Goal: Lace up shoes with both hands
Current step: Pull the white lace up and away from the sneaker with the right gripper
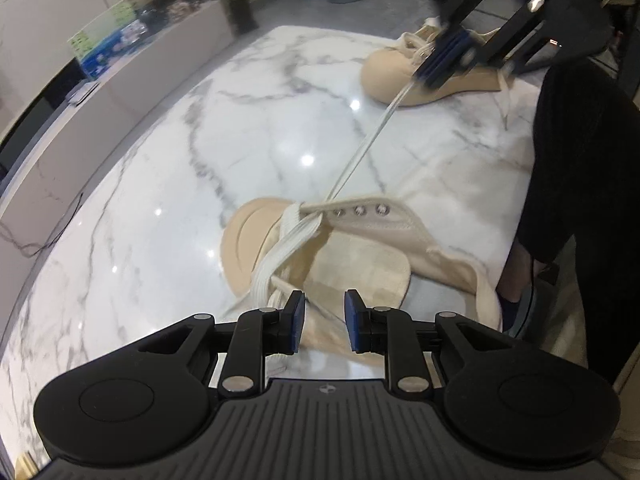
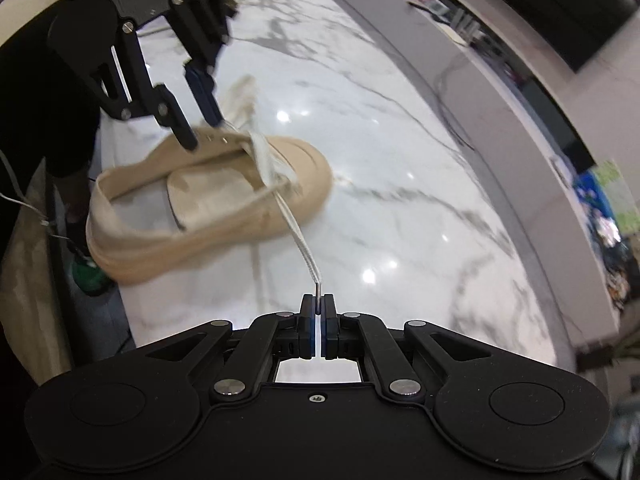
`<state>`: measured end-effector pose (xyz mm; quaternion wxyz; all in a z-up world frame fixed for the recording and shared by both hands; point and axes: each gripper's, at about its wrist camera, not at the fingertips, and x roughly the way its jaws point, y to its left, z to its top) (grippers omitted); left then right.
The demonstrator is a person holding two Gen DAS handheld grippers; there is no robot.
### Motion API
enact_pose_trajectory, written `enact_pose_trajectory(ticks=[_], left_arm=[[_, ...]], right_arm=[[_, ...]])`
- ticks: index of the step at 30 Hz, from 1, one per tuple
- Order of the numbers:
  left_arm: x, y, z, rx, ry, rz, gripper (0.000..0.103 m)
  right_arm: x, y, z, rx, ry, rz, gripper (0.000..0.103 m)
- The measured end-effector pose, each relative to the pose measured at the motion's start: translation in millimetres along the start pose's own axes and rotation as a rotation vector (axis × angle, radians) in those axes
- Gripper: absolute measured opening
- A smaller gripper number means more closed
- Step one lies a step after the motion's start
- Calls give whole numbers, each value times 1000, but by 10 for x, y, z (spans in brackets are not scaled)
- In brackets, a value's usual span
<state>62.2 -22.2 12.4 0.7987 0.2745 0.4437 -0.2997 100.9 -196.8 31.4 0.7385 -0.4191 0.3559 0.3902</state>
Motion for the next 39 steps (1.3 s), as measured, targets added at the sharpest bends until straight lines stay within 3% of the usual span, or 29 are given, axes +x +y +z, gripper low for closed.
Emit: enact_pose_trajectory(ticks=[13, 24, 32, 39], left_arm=[[-301, -96, -252, -43, -7, 56, 21], [-229, -294, 42, -14, -74, 28, 21], [5, -245, 65, -28, -1, 54, 22], [-13, -188, 32, -29, 18, 57, 22]], right_arm=[[-839, -164, -585, 223, 117, -204, 1], [-1389, -217, -884, 297, 193, -323, 1], [-1646, -243, -1138, 359, 252, -387, 1], [-1728, -289, -1272, 384, 303, -421, 1]])
